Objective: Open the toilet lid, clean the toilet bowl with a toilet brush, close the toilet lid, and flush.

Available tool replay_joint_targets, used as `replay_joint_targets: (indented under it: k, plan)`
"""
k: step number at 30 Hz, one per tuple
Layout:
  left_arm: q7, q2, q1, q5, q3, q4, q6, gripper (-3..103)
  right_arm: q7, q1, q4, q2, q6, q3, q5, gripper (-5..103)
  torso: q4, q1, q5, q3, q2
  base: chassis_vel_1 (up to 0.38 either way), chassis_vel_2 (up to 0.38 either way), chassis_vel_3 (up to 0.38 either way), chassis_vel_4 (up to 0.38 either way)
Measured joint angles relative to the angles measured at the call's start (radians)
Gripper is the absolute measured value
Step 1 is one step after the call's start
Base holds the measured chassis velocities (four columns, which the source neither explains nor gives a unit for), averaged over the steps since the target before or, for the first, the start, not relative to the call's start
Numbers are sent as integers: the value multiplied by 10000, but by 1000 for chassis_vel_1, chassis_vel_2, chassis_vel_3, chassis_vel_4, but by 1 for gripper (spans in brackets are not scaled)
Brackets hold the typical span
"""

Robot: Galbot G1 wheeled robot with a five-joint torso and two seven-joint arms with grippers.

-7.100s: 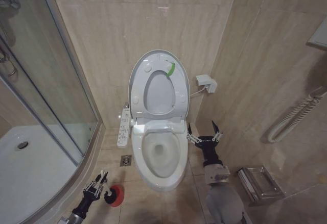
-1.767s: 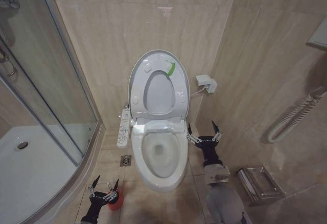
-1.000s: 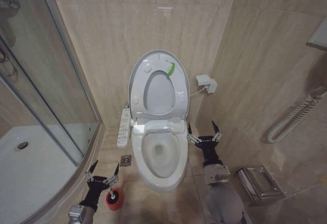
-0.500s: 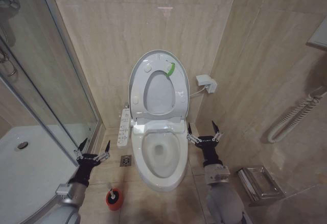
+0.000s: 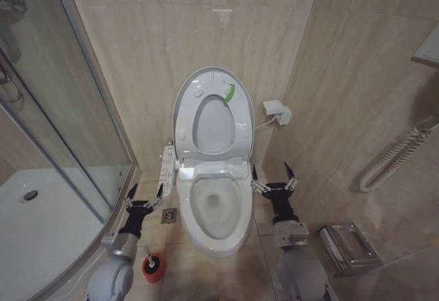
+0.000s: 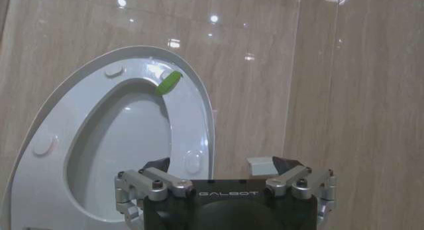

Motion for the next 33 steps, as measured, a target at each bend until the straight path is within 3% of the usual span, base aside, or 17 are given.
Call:
replay_joint_targets:
  k: [13, 22, 33]
  plan:
    - [-854, -461, -568, 204, 697, 35, 104, 100, 0, 0, 0, 0, 0, 0, 0, 100, 0, 0, 0, 0, 0, 0, 0, 0, 0]
    - [-1182, -526, -114, 555, 824, -548, 125, 100, 0, 0, 0, 0, 0, 0, 0, 100, 1, 0, 0, 0, 0, 0, 0, 0, 0]
    - [-1505, -568, 529, 808, 1010, -1634, 531, 100, 0, 0, 0, 0, 0, 0, 0, 100, 0, 0, 0, -1, 0, 0, 0, 0, 0]
